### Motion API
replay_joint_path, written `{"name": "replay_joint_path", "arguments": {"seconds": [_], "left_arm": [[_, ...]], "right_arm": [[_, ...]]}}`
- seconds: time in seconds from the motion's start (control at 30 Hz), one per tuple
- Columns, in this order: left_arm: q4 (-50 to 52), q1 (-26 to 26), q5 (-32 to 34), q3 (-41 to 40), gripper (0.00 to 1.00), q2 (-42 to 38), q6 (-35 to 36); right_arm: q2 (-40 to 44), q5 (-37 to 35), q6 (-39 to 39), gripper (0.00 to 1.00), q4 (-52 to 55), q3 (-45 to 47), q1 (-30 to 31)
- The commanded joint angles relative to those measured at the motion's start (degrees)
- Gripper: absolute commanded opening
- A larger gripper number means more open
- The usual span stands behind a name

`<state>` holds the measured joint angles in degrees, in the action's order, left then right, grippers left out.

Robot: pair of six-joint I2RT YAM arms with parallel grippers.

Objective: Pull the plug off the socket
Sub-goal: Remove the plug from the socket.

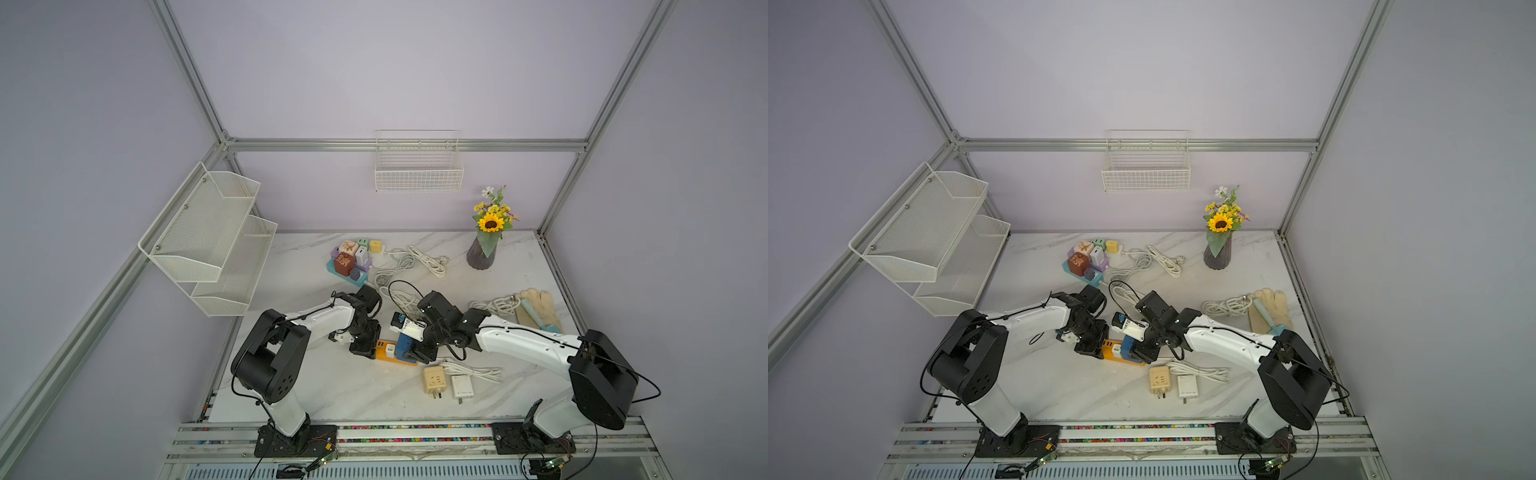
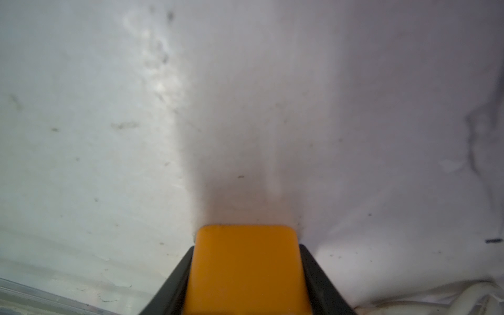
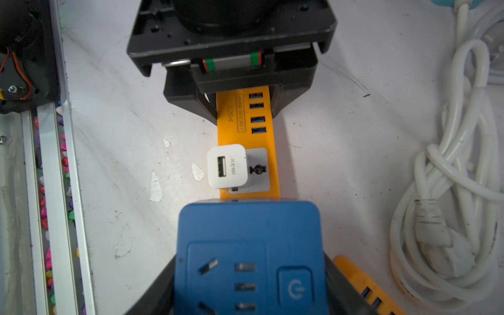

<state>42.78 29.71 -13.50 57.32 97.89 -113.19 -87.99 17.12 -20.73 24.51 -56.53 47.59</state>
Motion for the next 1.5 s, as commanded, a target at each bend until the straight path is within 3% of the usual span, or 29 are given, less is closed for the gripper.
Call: {"name": "replay_joint_path", "arguments": {"seconds": [0.0,0.5,0.8,0.97,1.13,1.33,1.47], "left_arm": [[-1.7,0.5,3.9,-1.2,0.00,3.9,-1.4],[-2.3,0.8,3.7,-0.1,0.00,5.1,-1.2],[-1.9,0.9,4.4,0.5,0.00,5.6,-0.8],[-2.0,1.1,4.3,0.8,0.00,5.4,-1.1],[-2.7,1.1,4.4,1.0,0.00,5.2,-1.3],[-3.8,1.1,4.5,0.8,0.00,5.2,-1.7],[-3.8,1.1,4.7,1.4,0.00,5.2,-1.2]], "right_arm": [[3.8,3.7,2.0,0.31,-2.7,-3.5,0.0],[7.2,-0.4,-3.0,0.32,-3.7,-1.9,0.0],[6.5,11.1,2.3,0.32,-4.0,-3.3,-2.9],[7.3,10.1,2.7,0.31,-0.8,-3.8,-3.0],[9.0,6.4,10.4,0.32,9.1,-6.2,0.1],[9.0,4.6,28.4,0.31,19.4,-6.6,7.9],[7.5,4.7,41.1,0.32,22.7,-7.8,9.7]]}}
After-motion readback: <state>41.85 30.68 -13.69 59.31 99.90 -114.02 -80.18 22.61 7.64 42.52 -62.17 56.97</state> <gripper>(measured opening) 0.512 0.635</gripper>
